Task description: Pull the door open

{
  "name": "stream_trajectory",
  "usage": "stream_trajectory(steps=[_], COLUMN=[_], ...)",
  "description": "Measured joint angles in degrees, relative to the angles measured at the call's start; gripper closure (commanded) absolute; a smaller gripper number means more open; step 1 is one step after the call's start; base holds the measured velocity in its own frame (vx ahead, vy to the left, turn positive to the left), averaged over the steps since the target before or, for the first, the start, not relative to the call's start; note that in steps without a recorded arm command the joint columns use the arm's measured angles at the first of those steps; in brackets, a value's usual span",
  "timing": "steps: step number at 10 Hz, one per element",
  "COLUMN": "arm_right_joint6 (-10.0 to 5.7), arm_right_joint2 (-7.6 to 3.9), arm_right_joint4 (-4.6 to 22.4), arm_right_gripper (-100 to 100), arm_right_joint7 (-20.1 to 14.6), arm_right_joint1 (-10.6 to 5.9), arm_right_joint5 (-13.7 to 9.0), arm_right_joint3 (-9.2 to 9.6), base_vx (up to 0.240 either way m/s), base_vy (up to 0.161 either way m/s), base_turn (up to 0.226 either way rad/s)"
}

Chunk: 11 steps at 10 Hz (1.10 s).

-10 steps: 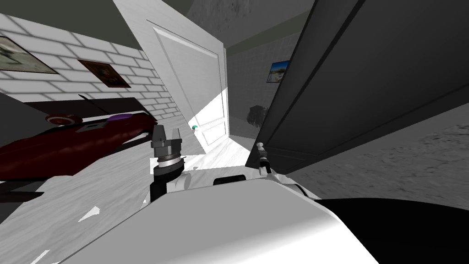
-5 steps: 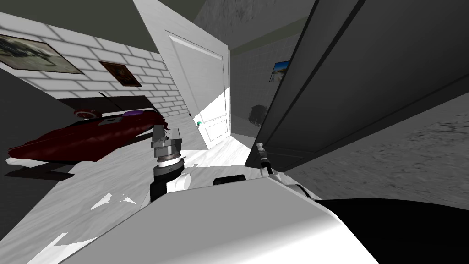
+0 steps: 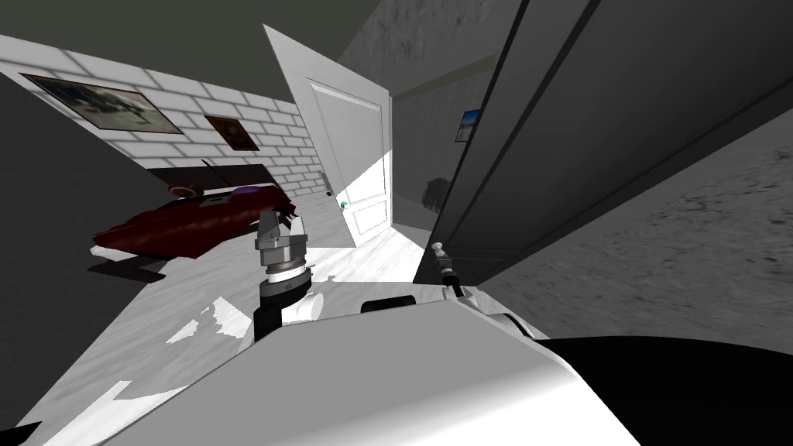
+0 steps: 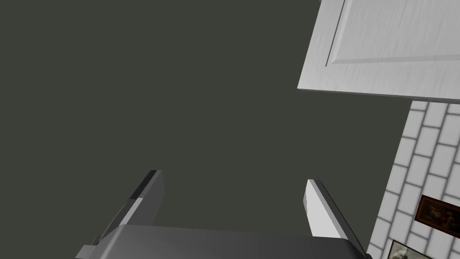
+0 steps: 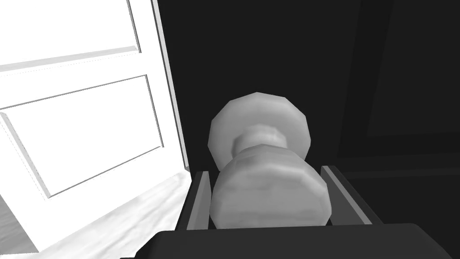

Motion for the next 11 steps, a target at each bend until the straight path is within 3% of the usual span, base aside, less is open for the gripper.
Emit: stream_trajectory(steps=[4,7,8,11], arm_right_joint6=[-1.80,-4.21,-4.32,-5.53], arm_right_joint2=[-1.72,-3.05,-3.57,-4.29], arm_right_joint4=[-1.0,-0.1,-1.3,-0.9], arm_right_gripper=[100,100,100,100], arm_right_joint7=[-2.9,-5.6,-6.5,-7.8], arm_right_joint1=[1.41,1.87,2.83,3.48], arm_right_joint5=[1.9,3.8,4.4,5.3], arm_right_joint3=[1.90,3.80,4.41,5.37], base_vx=[-0.190,-0.206,-0.216,-0.131], base_vy=[-0.047,-0.051,-0.065,-0.054], base_turn=[0.062,0.057,0.039,0.085])
